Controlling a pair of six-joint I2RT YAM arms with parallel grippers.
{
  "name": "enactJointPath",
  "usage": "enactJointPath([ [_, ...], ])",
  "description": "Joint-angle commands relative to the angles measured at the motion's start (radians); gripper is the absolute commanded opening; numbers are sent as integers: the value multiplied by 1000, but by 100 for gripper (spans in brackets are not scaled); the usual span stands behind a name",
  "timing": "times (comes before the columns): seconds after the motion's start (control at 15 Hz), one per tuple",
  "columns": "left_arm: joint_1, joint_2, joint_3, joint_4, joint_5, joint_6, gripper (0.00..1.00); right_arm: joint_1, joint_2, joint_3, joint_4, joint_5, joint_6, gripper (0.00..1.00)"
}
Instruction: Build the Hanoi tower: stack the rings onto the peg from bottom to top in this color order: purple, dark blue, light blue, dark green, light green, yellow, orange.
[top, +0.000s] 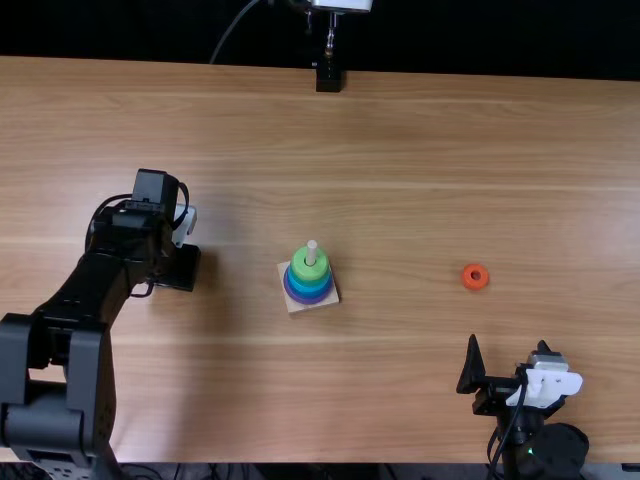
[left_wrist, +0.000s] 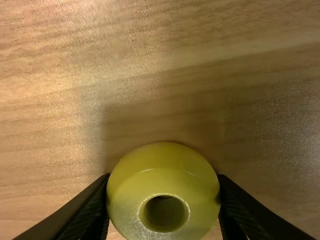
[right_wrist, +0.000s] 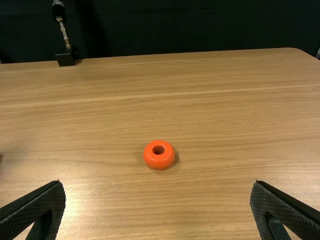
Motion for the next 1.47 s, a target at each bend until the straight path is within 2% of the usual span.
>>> enactJointPath([
  [0.0,-9,-60,6,-25,20,-1,0,-2,-12,-79,-31,-5,-6,100],
  [0.47,-15,-221,260,-415,22,-1,0,-2,-12,-79,-31,-5,-6,100],
  [0.6,-75,-258,348,-490,22,-3,0,-3,-12,-79,-31,-5,-6,100],
  [0.67,-112,-265,391,-509,20,-20,0,-2,-12,-79,-31,-5,-6,100],
  [0.87,-197,-268,478,-516,22,-148,0,-2,-12,-79,-31,-5,-6,100],
  [0.93,-234,-267,506,-516,22,-176,0,-2,-12,-79,-31,-5,-6,100],
  [1.27,-366,-173,648,-516,22,-264,0,-3,-12,-79,-31,-5,-6,100],
  [1.4,-415,-138,678,-516,22,-283,0,-2,-12,-79,-31,-5,-6,100],
])
